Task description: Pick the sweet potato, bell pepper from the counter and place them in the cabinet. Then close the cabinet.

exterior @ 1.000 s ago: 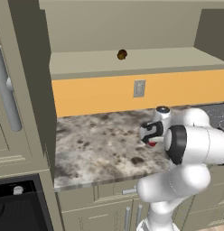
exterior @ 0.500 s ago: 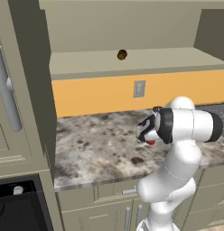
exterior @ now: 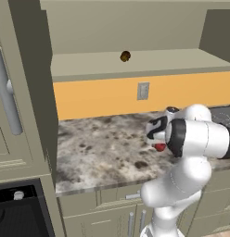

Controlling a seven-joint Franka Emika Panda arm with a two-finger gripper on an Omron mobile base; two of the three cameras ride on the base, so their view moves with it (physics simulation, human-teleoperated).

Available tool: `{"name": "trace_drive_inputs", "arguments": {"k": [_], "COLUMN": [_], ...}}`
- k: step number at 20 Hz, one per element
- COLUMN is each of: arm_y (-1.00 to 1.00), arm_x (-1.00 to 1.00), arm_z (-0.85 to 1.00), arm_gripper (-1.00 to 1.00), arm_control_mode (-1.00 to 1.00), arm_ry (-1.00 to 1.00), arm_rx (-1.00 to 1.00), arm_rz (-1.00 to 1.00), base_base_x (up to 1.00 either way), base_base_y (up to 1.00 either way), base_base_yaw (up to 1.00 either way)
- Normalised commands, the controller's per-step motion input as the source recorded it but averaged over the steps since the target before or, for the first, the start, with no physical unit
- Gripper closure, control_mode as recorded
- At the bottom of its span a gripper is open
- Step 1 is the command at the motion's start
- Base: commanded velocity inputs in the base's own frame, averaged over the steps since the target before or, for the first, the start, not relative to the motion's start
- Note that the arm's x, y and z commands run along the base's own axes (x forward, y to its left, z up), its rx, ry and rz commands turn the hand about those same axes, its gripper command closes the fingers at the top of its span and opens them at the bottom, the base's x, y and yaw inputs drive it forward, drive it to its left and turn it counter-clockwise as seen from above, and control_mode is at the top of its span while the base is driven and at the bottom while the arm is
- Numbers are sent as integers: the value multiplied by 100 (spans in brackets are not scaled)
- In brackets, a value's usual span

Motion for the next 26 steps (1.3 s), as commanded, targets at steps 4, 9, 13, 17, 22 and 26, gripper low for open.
{"name": "trace_drive_inputs", "arguments": {"k": [4,9,13,17,22,26], "arm_y": [-2,0,0,0,2,0], "arm_x": [-100,-70,-49,-54,-33,-18], "arm_z": [82,100,100,100,100,100], "arm_gripper": [100,100,100,100,100,100], "arm_control_mode": [-100,-100,-100,-100,-100,-100], "arm_ry": [-3,-20,-33,-45,-30,-7], "arm_rx": [27,16,5,-4,-17,-14], "arm_rz": [-22,-17,-23,-23,-18,-17], "base_base_x": [0,0,0,0,0,0], "base_base_y": [0,0,0,0,0,0], "base_base_yaw": [0,0,0,0,0,0]}}
